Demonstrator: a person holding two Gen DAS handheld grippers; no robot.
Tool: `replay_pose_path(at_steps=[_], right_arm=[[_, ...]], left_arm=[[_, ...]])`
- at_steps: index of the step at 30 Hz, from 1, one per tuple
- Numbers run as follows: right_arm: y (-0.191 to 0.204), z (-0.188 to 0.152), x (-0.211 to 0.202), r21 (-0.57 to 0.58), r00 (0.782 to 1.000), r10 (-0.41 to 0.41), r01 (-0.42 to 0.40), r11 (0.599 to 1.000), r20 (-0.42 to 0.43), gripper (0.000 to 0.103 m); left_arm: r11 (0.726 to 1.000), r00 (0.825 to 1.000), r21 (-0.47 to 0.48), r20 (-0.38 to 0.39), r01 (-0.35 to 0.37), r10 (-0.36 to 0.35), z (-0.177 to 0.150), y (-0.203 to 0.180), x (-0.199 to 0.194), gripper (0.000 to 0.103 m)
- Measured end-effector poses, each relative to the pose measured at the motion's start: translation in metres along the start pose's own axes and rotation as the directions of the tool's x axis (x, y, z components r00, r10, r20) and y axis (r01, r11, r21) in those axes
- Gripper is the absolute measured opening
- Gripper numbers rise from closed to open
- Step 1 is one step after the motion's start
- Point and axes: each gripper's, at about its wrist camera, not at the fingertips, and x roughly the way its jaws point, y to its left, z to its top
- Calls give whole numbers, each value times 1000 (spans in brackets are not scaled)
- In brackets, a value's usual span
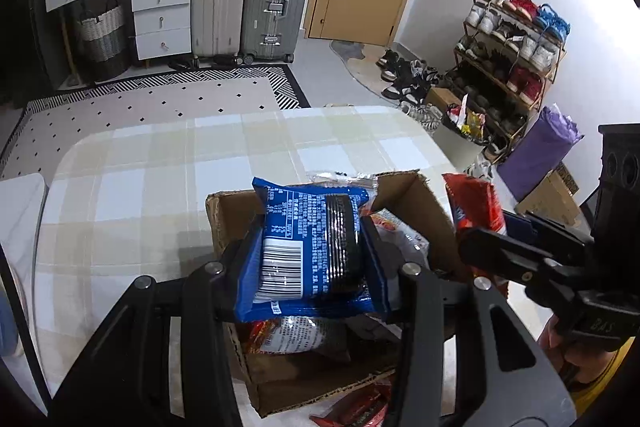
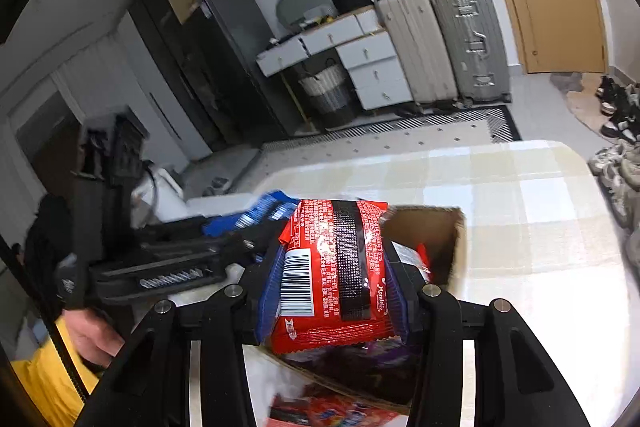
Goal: Organize snacks
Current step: 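Carry the blue and red packets over the box with both tools, then open both tools to drop the packets into the box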
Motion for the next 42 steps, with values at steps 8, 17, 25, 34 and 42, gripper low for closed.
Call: replay_pose_path(at_steps=[8,17,25,34,42], right_arm=[[-10,-11,14,-7,999,-29,29,1000,-28,46],[-8,-20,15,-30,998,-44,43,999,-33,51],[-5,-19,6,-45,997,-79,79,996,-10,63],[11,-10,-28,-66,995,-64,69,995,70,63],[39,-20,-81,-74,985,-31,44,996,169,69]], left_arm=[[999,1000,45,5,7,-7,-1,-6,7,42],[1000,1000,28,16,5,-6,-8,-4,-12,42],[999,1000,48,13,18,-19,-16,-9,-27,43],[995,998,93,63,19,-25,-31,-27,-67,51],[990,985,140,173,-22,-3,-58,-59,-130,62]])
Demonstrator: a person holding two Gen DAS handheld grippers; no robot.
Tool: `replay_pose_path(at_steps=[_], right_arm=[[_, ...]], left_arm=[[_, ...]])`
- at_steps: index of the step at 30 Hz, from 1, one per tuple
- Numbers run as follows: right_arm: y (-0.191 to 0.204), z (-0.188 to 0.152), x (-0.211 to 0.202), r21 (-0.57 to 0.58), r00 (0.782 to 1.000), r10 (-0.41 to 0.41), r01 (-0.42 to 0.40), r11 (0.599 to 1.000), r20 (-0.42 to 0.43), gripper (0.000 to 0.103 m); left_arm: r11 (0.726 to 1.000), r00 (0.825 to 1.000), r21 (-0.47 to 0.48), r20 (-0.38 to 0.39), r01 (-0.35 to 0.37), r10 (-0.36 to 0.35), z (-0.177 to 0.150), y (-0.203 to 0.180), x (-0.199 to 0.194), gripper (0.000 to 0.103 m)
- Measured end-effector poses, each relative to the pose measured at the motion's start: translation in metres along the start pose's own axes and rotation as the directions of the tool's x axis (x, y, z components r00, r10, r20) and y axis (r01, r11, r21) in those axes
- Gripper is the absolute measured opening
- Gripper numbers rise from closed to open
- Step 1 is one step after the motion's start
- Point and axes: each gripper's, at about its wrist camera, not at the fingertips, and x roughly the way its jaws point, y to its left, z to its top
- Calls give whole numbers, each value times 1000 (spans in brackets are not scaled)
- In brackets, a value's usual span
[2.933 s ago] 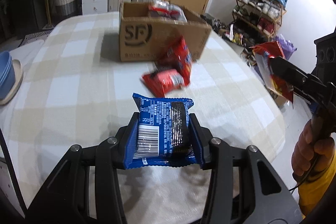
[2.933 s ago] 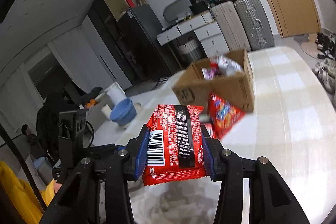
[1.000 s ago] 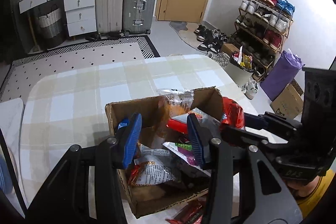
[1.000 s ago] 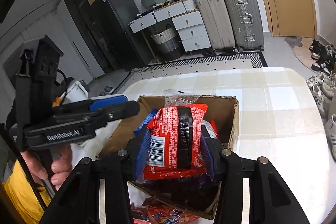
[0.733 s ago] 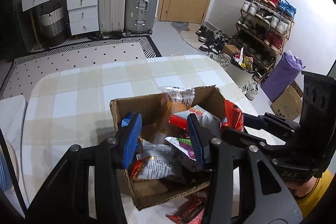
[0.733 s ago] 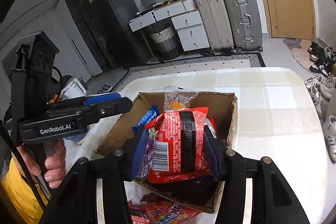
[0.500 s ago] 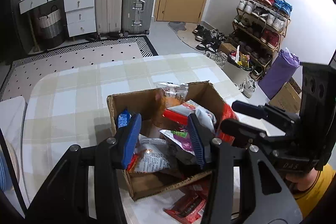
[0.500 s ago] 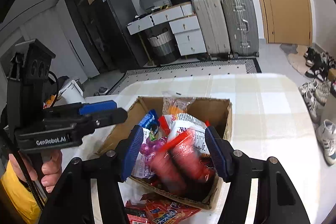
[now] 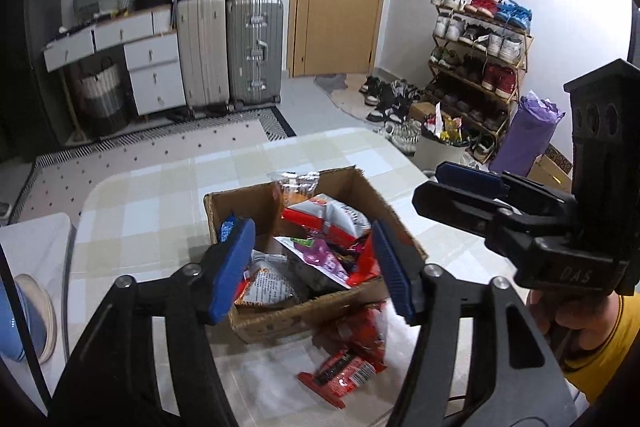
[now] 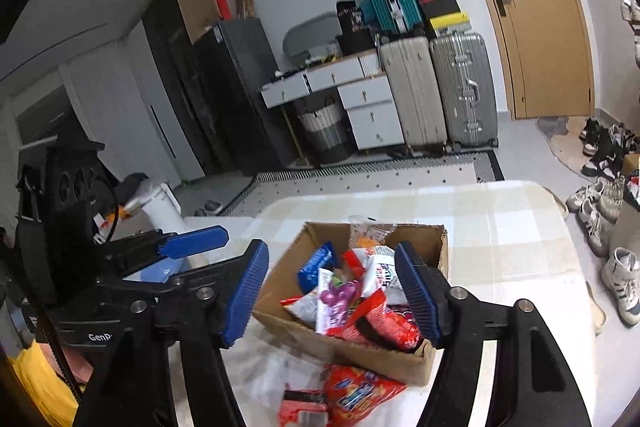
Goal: Organize snacks
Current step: 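Open both tools to drop the packets into the box, then pull both tools back from the box toward the remaining red snacks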
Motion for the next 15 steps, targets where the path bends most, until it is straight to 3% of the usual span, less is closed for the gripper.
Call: replay_pose_path(at_steps=[5,9,15], right_arm=[[21,-7,-43,-17,998,10,-9,1000,58,73],[36,-12,-75,-22,994,21,-19,1000,106,81],[52,-24,-119,-35,986,43,-37,999,160,84]], left_arm=[[999,999,-24,47,29,-28,-7,-14,-40,65],[999,996,-34,80,41,-39,-16,-26,-73,74],[999,991,-40,131,27,-22,-31,-41,-121,79]])
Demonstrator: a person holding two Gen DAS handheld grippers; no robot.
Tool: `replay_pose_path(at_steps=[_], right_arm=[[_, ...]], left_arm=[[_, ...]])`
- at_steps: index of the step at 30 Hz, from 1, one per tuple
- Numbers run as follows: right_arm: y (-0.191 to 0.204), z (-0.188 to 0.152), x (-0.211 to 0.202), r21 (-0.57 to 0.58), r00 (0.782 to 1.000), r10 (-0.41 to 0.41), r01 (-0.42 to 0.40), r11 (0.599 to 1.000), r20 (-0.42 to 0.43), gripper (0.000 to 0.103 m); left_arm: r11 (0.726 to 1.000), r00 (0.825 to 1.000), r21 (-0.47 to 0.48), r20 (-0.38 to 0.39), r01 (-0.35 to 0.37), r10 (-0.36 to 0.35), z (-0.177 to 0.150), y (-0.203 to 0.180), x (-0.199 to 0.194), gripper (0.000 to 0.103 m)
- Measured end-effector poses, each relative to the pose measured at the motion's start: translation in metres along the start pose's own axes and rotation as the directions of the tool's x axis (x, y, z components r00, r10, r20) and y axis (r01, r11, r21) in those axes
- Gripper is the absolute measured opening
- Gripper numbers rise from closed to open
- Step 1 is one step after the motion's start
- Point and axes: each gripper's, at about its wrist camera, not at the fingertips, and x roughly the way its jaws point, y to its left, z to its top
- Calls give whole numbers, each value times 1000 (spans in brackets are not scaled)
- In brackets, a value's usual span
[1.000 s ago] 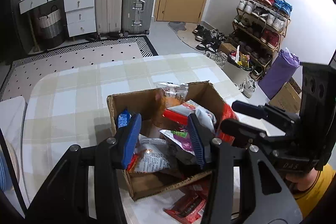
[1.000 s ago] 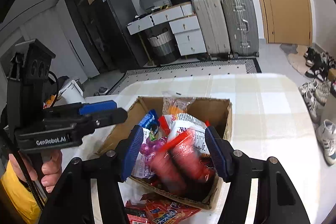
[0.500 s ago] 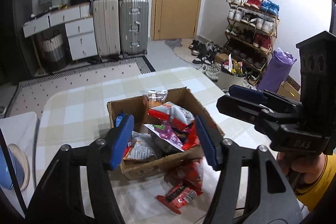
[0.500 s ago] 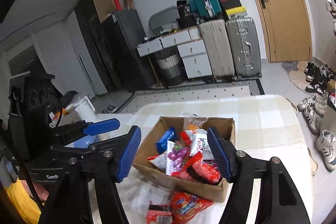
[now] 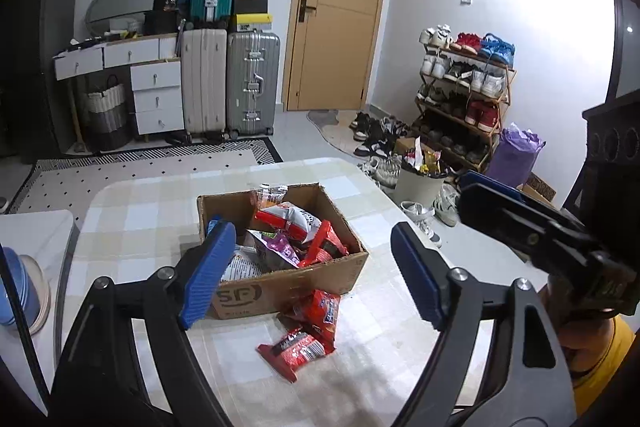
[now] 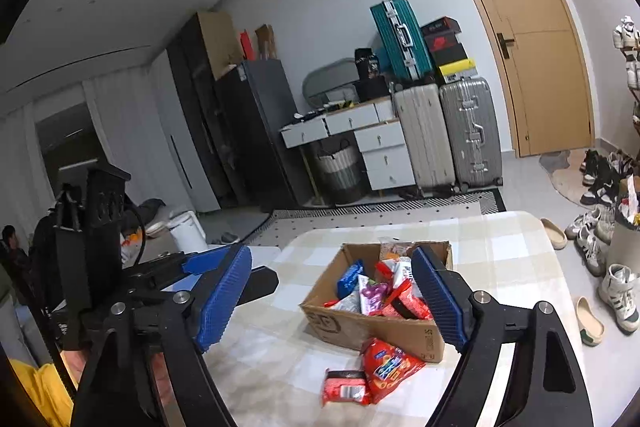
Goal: Organize snacks
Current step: 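Pull both tools back from the box toward the remaining red snacks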
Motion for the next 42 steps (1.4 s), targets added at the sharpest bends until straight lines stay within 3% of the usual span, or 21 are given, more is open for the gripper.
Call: replay_pose_path(at_steps=[4,11,14,17,27,42], right_arm=[[11,-8,-27,0,999,-1,1,1000,35,94],[23,-36,-57,-15,998,-16,17,1000,56,99],[20,-47,-64,2,998,-21,21,1000,63,101],[16,-62,-68,14,998,-22,22,1000,59,102],[15,-98,-58,20,999,-31,31,999,-11,102],[15,-108,-44,30,999,-29,30,999,-42,102]], left_arm=[[1000,999,-22,32,-20,21,-11,-5,-31,82],[997,996,-46,63,-58,60,-35,-10,-71,86],[994,994,-77,75,-78,84,-55,-6,-82,103],[991,994,-99,58,-90,96,-74,-2,-85,102],[983,992,-143,-53,-117,111,-120,13,-52,102],[984,990,-141,-106,-107,92,-134,10,-19,102]])
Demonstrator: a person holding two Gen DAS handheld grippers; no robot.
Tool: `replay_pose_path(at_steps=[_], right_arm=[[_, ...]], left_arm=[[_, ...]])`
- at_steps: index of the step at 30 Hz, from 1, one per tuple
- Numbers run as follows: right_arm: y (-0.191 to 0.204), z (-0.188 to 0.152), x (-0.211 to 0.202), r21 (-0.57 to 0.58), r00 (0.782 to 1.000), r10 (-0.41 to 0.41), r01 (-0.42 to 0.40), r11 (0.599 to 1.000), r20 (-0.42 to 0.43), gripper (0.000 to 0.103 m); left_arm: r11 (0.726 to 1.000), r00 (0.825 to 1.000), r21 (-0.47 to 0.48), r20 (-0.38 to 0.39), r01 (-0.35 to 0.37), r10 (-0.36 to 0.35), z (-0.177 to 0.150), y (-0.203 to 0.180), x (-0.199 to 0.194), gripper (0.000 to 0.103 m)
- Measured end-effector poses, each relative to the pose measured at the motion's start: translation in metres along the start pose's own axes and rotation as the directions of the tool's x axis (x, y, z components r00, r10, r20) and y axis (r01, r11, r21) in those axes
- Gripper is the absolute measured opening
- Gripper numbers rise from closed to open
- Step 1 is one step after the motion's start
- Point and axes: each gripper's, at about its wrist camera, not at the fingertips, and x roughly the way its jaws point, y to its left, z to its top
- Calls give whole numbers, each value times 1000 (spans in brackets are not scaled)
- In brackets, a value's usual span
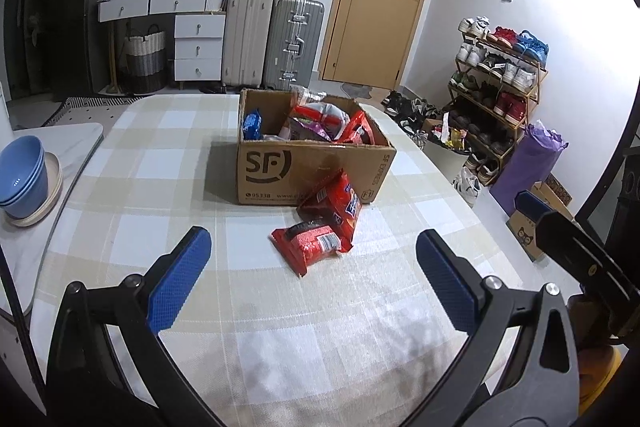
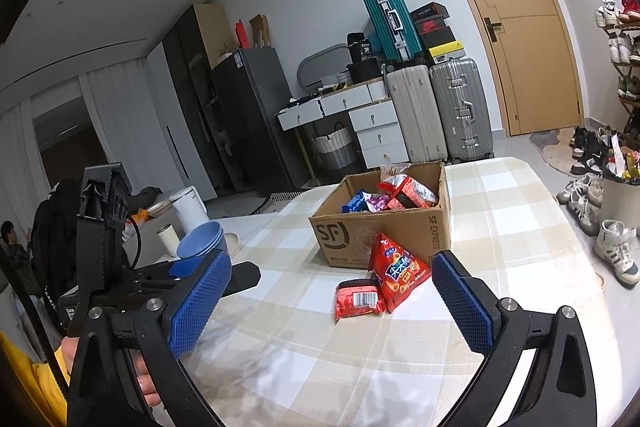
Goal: Organize snacks
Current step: 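Pull both tools back from the box toward the remaining red snacks, then grasp the red cookie packet with the left tool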
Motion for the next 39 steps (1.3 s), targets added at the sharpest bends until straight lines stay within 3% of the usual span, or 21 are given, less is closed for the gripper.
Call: replay_pose_path(at_steps=[10,16,19,29,34,36,39], right_arm=[[-8,-15,16,20,999,-9,9,1000,-38,102],[-27,-29,33,58,997,-16,21,998,-81,102],[-39,-37,45,79,994,-19,27,996,-109,102],[-78,-55,80,163,983,-9,38,986,-181,102],[-93,-61,92,198,980,0,40,979,-199,102],[-99,-63,97,217,979,7,39,975,-206,102],[-108,-65,100,253,977,30,25,967,-211,102]], left_arm=[[999,997,-21,-66,-30,29,-16,9,30,102],[998,987,-25,-155,-51,47,-29,15,76,102],[998,970,-8,-232,-69,65,-36,15,110,102],[998,955,50,-290,-46,58,-23,14,188,102],[991,933,135,-352,-22,69,-22,0,226,87],[985,931,170,-358,-6,67,-23,-4,235,75],[975,933,221,-351,2,77,-22,-9,245,67]])
